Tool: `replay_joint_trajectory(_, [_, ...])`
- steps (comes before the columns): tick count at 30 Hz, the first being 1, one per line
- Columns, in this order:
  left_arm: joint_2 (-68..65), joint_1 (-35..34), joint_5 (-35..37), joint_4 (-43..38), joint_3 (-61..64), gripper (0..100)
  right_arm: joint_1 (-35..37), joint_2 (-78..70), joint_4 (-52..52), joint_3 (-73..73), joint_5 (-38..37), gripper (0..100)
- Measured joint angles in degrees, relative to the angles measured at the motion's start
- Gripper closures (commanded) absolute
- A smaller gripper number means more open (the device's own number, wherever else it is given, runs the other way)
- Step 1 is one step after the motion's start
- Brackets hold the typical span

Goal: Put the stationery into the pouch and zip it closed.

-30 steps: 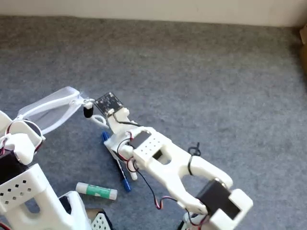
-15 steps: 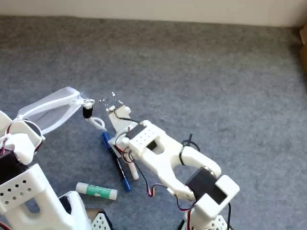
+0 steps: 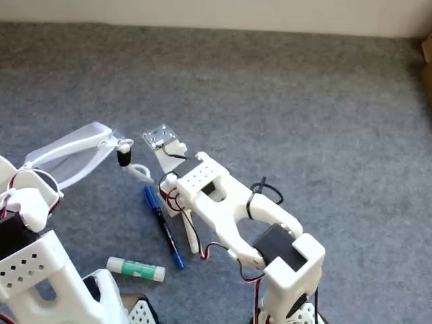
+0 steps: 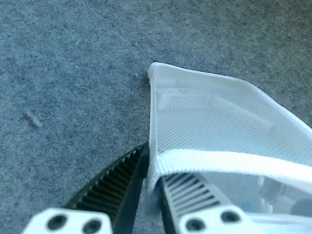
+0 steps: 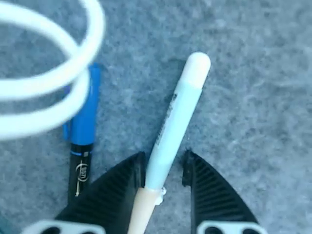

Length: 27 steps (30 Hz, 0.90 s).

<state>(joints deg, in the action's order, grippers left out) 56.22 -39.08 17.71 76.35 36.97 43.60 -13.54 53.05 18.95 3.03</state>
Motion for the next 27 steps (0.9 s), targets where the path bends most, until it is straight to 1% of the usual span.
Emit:
replay_joint_trajectory(3, [0.0, 0.0, 0.0, 0.0, 0.0, 99, 0.0, 0.0, 0.0, 0.0, -0.18, 86.5])
replay_joint_trajectory(9, [0.0, 0.0, 0.0, 0.0, 0.0, 99, -0.26, 0.0, 0.0, 0.0, -4.75, 86.5])
replay_joint_trajectory(15, [0.0, 0.0, 0.0, 0.0, 0.0, 99, -0.26, 0.0, 0.0, 0.0, -5.1, 86.5])
replay_joint_trajectory(17, [0.0, 0.0, 0.0, 0.0, 0.0, 99, -0.26, 0.0, -0.09, 0.0, -4.13, 86.5])
replay_joint_trajectory(21, [0.0, 0.0, 0.0, 0.0, 0.0, 99, -0.26, -0.09, -2.73, 0.09, 1.05, 86.5])
replay_joint_trajectory(27, [0.0, 0.0, 0.0, 0.0, 0.0, 99, -0.26, -0.09, -3.16, 0.09, 2.2, 86.5])
